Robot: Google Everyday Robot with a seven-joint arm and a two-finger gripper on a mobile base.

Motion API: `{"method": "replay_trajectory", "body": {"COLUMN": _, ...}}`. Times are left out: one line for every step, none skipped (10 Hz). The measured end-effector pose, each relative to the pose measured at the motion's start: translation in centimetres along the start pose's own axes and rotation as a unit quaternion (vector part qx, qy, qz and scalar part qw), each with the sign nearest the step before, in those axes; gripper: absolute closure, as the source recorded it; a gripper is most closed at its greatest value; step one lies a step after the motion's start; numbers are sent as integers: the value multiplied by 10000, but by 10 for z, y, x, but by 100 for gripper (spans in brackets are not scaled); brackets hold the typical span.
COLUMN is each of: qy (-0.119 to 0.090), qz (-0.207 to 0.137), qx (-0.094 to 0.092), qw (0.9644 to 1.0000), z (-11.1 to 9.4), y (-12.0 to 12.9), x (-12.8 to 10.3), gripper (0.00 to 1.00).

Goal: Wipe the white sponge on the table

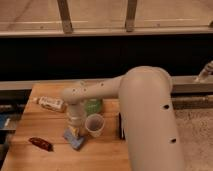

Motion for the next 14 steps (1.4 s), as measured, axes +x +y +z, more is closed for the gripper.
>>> {"method": "replay_trajectory", "body": {"qy": 9, "qz": -17, "qx": 57, "qw": 10000, "z": -3, "y": -1, "x": -7, "gripper": 100}}
{"method": "replay_trajectory", "body": {"qy": 16, "qz": -72, "qx": 140, "qw": 9999, "z": -9, "y": -1, "x": -23, "gripper": 100}}
{"method": "replay_trajectory", "body": {"qy": 22, "qz": -153, "qx": 192, "qw": 9997, "z": -12, "y": 1, "x": -40, "gripper": 100}}
{"method": "replay_trajectory", "body": {"qy": 35, "qz": -243, "qx": 239, "qw": 9994, "z": -16, "y": 4, "x": -58, "gripper": 100}}
{"method": "replay_trajectory", "body": {"qy": 45, "qz": -341, "qx": 283, "qw": 9990, "z": -19, "y": 6, "x": -76, "gripper": 100}}
{"method": "replay_trajectory", "body": {"qy": 56, "qz": -472, "qx": 332, "qw": 9983, "z": -23, "y": 7, "x": -91, "gripper": 100}}
{"method": "replay_trajectory", "body": {"qy": 49, "qz": -582, "qx": 353, "qw": 9977, "z": -25, "y": 10, "x": -97, "gripper": 100}}
{"method": "replay_trajectory", "body": {"qy": 52, "qz": -719, "qx": 395, "qw": 9966, "z": -28, "y": 17, "x": -99, "gripper": 100}}
{"method": "replay_trajectory", "body": {"qy": 70, "qz": -828, "qx": 419, "qw": 9957, "z": -27, "y": 26, "x": -97, "gripper": 100}}
{"method": "replay_trajectory", "body": {"qy": 107, "qz": -967, "qx": 427, "qw": 9943, "z": -23, "y": 42, "x": -93, "gripper": 100}}
{"method": "replay_trajectory", "body": {"qy": 138, "qz": -1050, "qx": 428, "qw": 9935, "z": -18, "y": 54, "x": -90, "gripper": 100}}
{"method": "replay_trajectory", "body": {"qy": 195, "qz": -1166, "qx": 407, "qw": 9921, "z": -9, "y": 75, "x": -84, "gripper": 100}}
{"method": "replay_trajectory", "body": {"qy": 243, "qz": -1209, "qx": 361, "qw": 9917, "z": 1, "y": 87, "x": -76, "gripper": 100}}
{"method": "replay_trajectory", "body": {"qy": 276, "qz": -1208, "qx": 318, "qw": 9918, "z": 8, "y": 93, "x": -66, "gripper": 100}}
